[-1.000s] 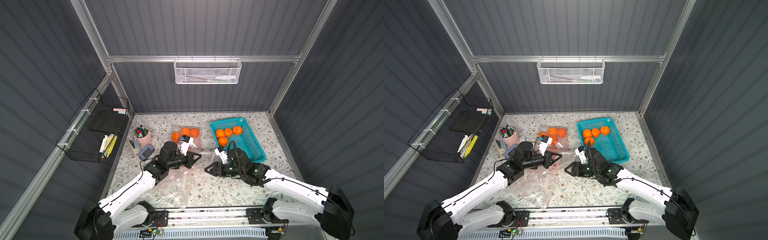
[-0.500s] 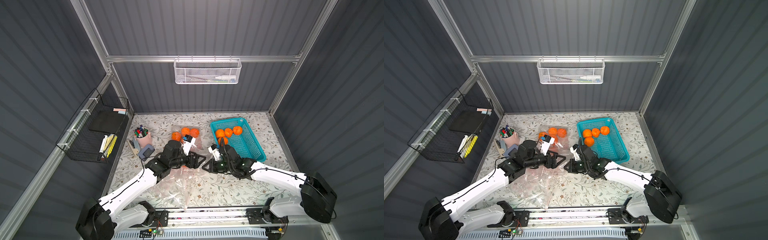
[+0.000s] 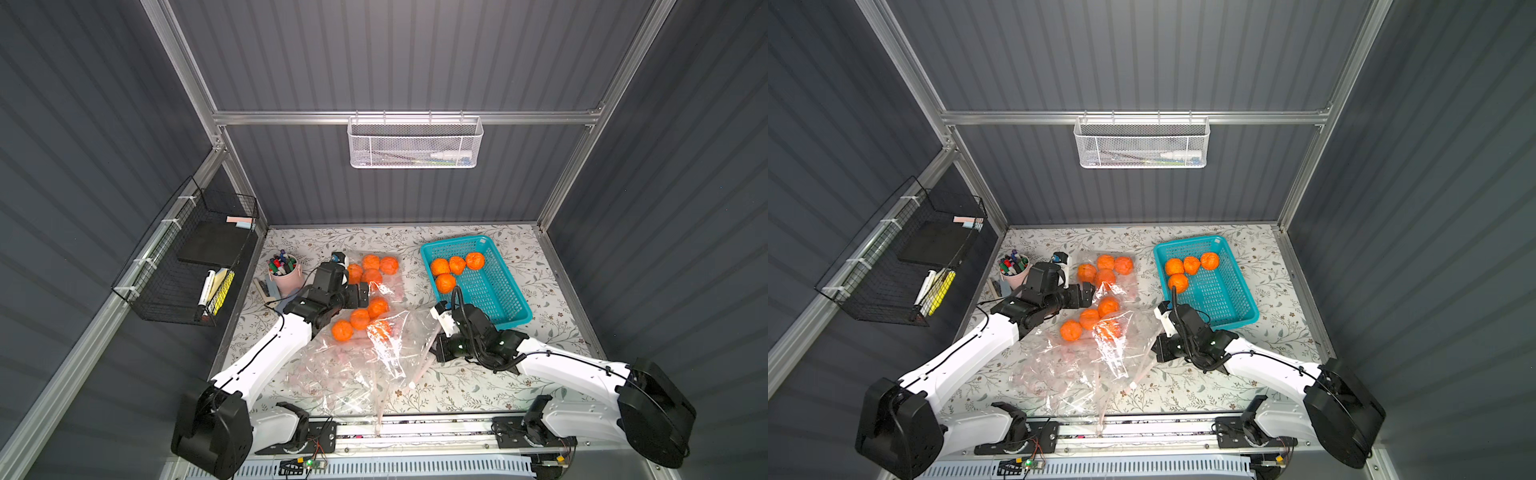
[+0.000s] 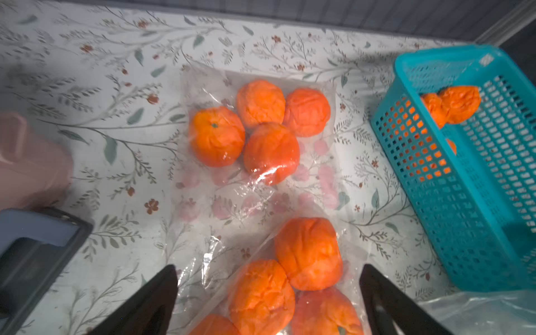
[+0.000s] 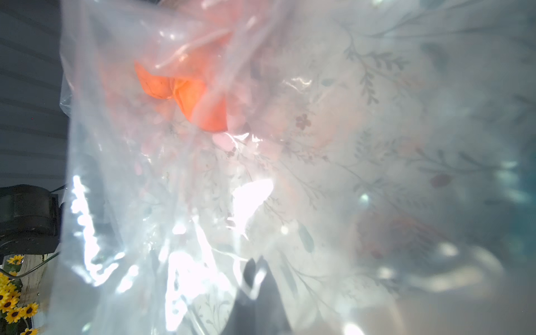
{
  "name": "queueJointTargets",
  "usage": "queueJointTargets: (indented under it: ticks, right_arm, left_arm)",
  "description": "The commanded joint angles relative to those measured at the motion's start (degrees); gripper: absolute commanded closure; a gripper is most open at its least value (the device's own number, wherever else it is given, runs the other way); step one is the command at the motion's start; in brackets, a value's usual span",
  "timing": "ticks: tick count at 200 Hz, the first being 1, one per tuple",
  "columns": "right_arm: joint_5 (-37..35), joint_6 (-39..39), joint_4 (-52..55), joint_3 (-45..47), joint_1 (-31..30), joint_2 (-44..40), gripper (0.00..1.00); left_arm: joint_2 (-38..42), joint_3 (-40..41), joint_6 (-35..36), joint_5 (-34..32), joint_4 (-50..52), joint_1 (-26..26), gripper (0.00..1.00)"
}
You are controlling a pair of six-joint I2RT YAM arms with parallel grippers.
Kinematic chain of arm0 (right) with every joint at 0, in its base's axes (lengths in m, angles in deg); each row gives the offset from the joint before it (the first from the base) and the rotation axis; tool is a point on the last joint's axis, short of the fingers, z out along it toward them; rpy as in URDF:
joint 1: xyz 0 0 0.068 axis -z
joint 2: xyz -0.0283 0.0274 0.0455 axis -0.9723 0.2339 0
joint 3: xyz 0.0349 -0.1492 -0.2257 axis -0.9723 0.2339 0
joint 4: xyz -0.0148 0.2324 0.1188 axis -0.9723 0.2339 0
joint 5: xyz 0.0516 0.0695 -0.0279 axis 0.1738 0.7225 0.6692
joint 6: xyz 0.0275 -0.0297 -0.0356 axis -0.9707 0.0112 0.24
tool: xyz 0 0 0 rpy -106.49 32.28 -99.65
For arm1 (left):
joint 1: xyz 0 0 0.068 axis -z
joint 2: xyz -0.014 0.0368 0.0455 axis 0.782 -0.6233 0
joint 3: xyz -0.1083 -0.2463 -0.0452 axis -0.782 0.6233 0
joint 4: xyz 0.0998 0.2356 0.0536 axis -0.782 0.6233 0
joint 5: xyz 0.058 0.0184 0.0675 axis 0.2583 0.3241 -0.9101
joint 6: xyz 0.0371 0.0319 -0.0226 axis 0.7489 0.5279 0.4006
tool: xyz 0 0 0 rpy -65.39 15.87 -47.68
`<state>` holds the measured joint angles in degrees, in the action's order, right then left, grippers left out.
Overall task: Open the zip-top bag and take out the orange
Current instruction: Adjust the zipper food storage bag at the center of the board.
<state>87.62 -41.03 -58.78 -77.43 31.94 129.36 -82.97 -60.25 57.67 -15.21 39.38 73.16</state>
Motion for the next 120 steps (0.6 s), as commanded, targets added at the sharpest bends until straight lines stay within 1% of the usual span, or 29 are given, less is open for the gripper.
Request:
queueJointTargets:
  ticks: [1, 9, 14, 30, 47, 61, 79, 87, 93, 107, 120]
  right_arm:
    - [1.02, 1.21, -2.49, -0.11, 0.32, 1.43, 1.00]
    - [1.02, 1.21, -2.49, -0.21, 0.32, 1.71, 1.00]
    - [3.17, 1.36, -2.65, -0.21, 0.31, 1.89, 1.00]
    - [3.27, 1.72, -2.84, -0.29, 0.32, 2.12, 1.00]
    - [3.33, 1.83, -2.94, -0.47, 0.40, 2.42, 1.00]
    - [3.61, 1.83, -2.98, -0.72, 0.41, 2.84, 1.00]
    - [4.04, 1.80, -2.97, -1.14, 0.40, 3.45, 1.00]
    - [4.18, 1.80, -2.94, -1.24, 0.41, 3.64, 1.00]
    - [4.27, 1.88, -2.98, -1.30, 0.41, 3.81, 1.00]
    - [4.39, 1.78, -3.02, -1.40, 0.41, 4.09, 1.00]
    - [4.43, 1.70, -3.14, -1.53, 0.41, 4.19, 1.00]
  left_arm:
    - [-3.58, 2.33, 1.83, 4.49, -3.22, 0.52, 0.04]
    - [-4.89, 3.25, 1.61, 4.38, -3.04, 0.49, 0.06]
    - [-5.63, 3.65, 1.45, 4.71, -3.08, 0.50, 0.07]
    - [-7.11, 6.15, 1.38, 5.95, -4.84, 0.49, 0.09]
    - [-8.56, 8.09, 0.90, 6.57, -6.10, 0.49, 0.15]
    - [-9.37, 8.64, 0.54, 6.22, -6.55, 0.51, 0.22]
    - [-9.48, 8.72, 0.53, 6.14, -6.77, 0.50, 0.33]
    - [-9.16, 8.57, 0.52, 6.40, -7.01, 0.50, 0.40]
    - [-8.71, 8.27, 0.53, 6.92, -7.16, 0.50, 0.47]
    - [-7.24, 7.74, 0.62, 7.69, -7.32, 0.45, 0.70]
    - [-6.11, 7.34, 0.92, 8.64, -7.69, 0.51, 0.88]
